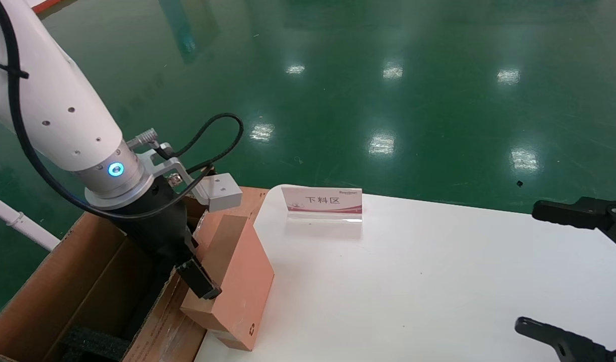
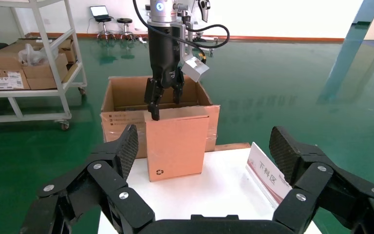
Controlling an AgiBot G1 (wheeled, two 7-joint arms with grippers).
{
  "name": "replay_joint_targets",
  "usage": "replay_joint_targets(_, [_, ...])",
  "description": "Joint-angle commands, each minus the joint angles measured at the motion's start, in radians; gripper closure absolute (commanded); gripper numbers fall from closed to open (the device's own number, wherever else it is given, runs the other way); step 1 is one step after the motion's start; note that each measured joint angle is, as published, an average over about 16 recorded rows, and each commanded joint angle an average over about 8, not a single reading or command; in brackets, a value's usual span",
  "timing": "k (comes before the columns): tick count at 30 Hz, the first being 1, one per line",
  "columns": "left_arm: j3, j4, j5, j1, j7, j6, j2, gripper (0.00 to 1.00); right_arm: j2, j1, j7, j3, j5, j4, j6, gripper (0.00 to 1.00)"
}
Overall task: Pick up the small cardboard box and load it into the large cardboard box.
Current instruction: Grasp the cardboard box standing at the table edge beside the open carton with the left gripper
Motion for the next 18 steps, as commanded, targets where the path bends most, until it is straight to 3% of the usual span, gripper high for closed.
replay_joint_targets(1, [0.016, 0.0, -0.007, -0.01, -0.01, -0.004, 0.001, 0.0, 0.0, 0.0, 0.0, 0.0, 0.0, 0.0, 0.0, 0.0])
replay_joint_targets(18, [0.044, 0.001, -0.038, -0.036, -0.001, -0.056, -0.02, 0.0, 0.001, 0.0, -0.001, -0.001, 0.001, 0.0, 0.001, 0.0])
